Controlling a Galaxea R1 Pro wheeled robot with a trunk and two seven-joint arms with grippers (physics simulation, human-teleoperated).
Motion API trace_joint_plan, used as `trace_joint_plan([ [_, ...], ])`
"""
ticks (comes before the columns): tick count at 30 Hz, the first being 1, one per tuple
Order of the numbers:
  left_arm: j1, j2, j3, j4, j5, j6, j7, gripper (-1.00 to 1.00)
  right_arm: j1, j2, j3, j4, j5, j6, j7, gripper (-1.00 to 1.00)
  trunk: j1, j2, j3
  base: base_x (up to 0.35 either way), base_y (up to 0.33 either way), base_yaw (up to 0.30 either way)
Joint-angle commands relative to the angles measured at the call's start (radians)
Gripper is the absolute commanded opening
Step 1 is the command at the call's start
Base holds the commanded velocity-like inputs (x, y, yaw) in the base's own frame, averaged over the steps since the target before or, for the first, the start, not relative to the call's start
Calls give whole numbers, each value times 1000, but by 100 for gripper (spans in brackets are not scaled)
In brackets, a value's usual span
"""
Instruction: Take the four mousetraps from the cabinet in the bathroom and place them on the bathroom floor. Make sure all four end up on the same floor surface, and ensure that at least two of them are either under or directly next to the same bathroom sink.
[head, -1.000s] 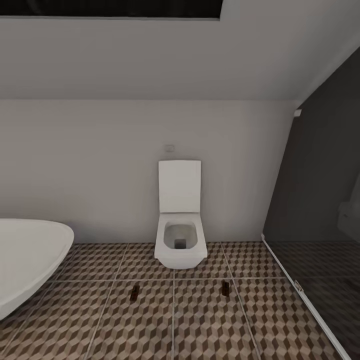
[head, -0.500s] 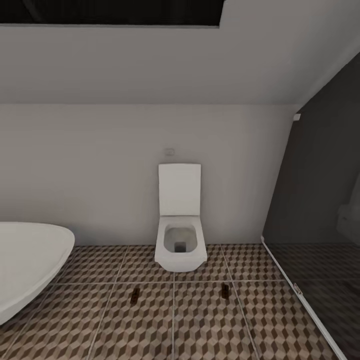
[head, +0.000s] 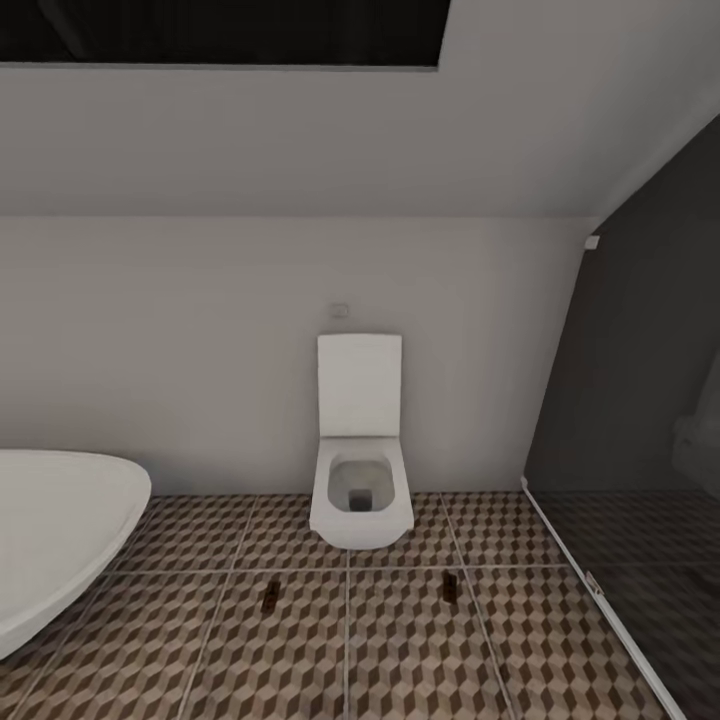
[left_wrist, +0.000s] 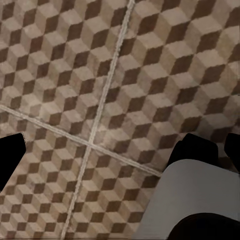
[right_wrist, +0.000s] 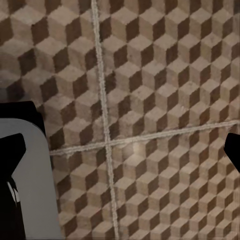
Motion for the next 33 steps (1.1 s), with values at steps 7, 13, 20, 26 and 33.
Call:
trace_joint_plan([
  [7,13,2,1,0,3,-3,2,100,5,0,-8,3,11,-6,-3,100,-27,49,21,0,0,0],
  [13,19,2,1,0,3,-3,2,100,7,0,-8,3,11,-6,-3,100,-50,91,40,0,0,0],
  [20,26,2,1,0,3,-3,2,100,12,0,-8,3,10,-7,-3,100,-77,140,62,0,0,0],
  [26,35,2,1,0,3,-3,2,100,19,0,-8,3,10,-8,-2,100,-100,182,81,0,0,0],
  [33,46,2,1,0,2,-4,2,100,21,0,-8,3,9,-27,10,100,-127,231,103,0,0,0],
])
